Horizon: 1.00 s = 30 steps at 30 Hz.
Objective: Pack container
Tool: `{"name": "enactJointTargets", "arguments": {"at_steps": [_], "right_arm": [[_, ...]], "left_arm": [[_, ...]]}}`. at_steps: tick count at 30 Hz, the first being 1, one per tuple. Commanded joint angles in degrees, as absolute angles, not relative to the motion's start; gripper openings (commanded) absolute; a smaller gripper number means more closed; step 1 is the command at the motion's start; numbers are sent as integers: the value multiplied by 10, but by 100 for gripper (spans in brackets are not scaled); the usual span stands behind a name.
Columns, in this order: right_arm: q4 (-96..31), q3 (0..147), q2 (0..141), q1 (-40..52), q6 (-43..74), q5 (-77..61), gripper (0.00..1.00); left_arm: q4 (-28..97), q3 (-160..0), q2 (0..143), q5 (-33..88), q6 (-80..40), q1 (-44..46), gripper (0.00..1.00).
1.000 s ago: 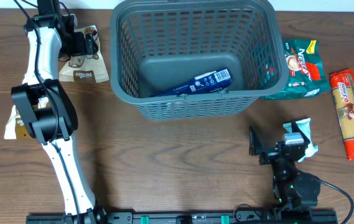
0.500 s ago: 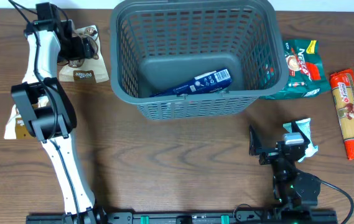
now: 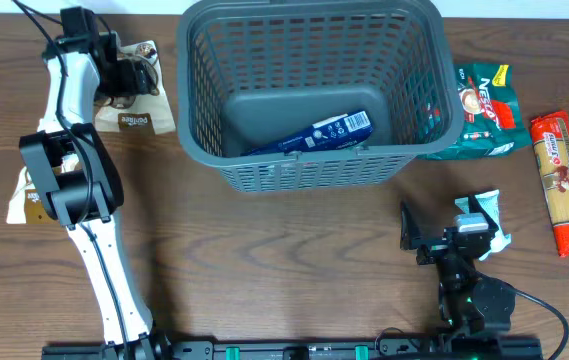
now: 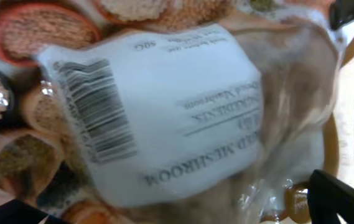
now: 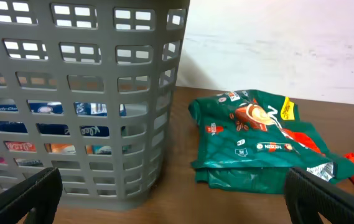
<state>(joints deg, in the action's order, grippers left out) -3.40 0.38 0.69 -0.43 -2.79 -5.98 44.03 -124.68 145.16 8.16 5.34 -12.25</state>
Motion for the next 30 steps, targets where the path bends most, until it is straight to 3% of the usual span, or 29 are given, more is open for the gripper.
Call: {"name": "enactJointTargets", "arguments": {"at_steps": [1,6,7,9,11,30], "right_arm": [[-36,3,3,-8,-35,-58,99],[-36,3,3,-8,-35,-58,99],[-36,3,3,-8,-35,-58,99],[-36,3,3,-8,-35,-59,99],[-36,3,3,-8,-35,-58,99],[-36,3,3,-8,-35,-58,99]], "left_arm": [[439,-1218,1459,81,46,-125,99],[429,-1201,1459,85,46,-125,99],[430,-1201,1459,85,46,-125,91],[429,-1200,1459,85,46,-125,38],[427,-1200,1459,85,46,-125,8],[429,-1221,1408,86,46,-129,6]]}}
